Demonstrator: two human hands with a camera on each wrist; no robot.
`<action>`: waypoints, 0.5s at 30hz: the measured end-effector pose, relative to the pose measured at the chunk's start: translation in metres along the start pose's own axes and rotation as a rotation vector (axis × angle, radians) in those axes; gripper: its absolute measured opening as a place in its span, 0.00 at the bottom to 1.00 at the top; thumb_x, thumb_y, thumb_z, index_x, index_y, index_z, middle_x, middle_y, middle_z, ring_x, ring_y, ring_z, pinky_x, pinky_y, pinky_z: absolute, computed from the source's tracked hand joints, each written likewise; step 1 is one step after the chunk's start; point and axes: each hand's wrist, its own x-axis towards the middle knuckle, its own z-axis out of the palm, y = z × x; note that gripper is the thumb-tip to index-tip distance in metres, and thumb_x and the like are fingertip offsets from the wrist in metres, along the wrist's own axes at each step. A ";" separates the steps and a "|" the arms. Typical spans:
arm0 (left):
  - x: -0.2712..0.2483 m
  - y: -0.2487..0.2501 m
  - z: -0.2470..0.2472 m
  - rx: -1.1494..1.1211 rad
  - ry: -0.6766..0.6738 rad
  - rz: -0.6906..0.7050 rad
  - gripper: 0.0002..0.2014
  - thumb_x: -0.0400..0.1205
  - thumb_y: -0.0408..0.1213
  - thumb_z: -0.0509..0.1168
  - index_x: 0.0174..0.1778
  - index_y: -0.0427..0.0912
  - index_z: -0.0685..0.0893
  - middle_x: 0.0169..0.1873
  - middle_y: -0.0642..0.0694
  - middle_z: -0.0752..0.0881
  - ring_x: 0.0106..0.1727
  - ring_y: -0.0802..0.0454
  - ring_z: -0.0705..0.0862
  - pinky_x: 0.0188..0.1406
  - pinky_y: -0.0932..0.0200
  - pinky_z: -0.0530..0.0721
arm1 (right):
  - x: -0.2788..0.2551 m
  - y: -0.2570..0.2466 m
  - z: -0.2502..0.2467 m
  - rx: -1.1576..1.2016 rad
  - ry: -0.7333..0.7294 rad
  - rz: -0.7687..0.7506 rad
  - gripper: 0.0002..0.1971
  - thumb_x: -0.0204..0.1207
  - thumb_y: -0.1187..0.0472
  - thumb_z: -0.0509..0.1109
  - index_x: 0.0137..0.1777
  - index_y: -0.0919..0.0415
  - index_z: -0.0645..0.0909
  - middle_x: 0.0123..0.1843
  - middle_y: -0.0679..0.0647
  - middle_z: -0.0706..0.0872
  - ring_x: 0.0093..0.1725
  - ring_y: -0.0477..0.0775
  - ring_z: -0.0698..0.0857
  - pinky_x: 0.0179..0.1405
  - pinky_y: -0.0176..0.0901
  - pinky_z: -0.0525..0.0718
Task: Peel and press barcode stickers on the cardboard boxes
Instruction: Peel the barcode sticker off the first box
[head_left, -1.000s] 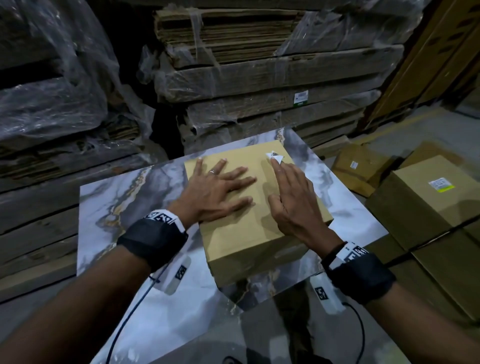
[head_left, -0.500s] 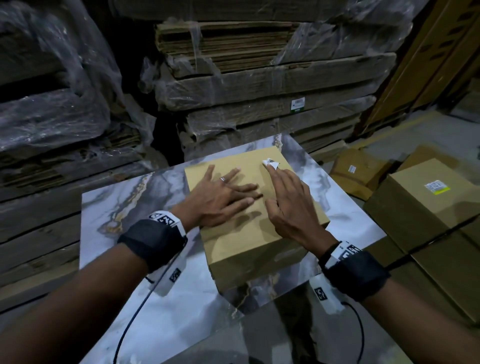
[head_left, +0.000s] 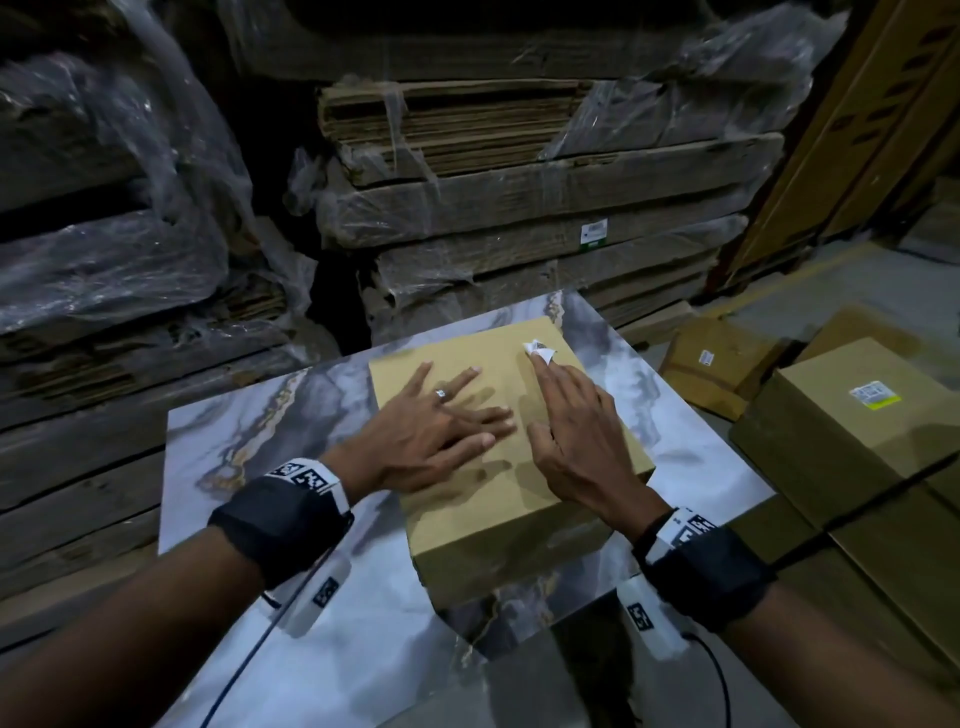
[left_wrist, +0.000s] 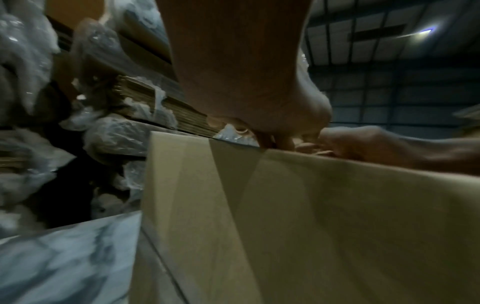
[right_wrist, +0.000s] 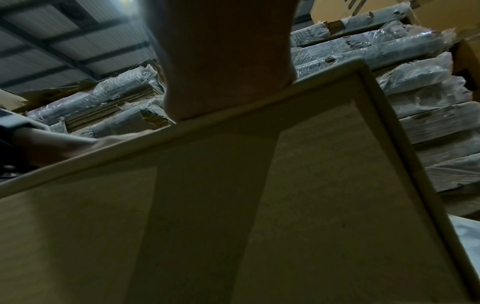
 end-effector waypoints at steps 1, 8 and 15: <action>0.001 -0.010 -0.002 0.027 0.009 -0.035 0.28 0.89 0.62 0.32 0.85 0.71 0.59 0.84 0.70 0.59 0.89 0.50 0.37 0.83 0.27 0.35 | 0.000 0.000 0.000 -0.005 -0.001 -0.002 0.41 0.75 0.46 0.49 0.91 0.54 0.54 0.88 0.54 0.65 0.85 0.56 0.65 0.82 0.60 0.66; -0.001 -0.016 0.005 0.006 0.072 -0.125 0.34 0.87 0.65 0.34 0.87 0.60 0.63 0.86 0.61 0.60 0.90 0.50 0.40 0.83 0.27 0.49 | -0.001 -0.001 -0.001 0.039 0.037 0.012 0.40 0.74 0.48 0.49 0.90 0.55 0.58 0.88 0.53 0.66 0.84 0.56 0.67 0.81 0.60 0.68; -0.011 -0.002 0.009 -0.088 0.041 0.101 0.27 0.92 0.58 0.39 0.87 0.60 0.63 0.86 0.63 0.57 0.89 0.54 0.36 0.87 0.35 0.41 | -0.002 -0.002 0.000 0.045 0.046 0.012 0.41 0.74 0.48 0.49 0.90 0.56 0.56 0.88 0.54 0.66 0.84 0.56 0.68 0.82 0.58 0.67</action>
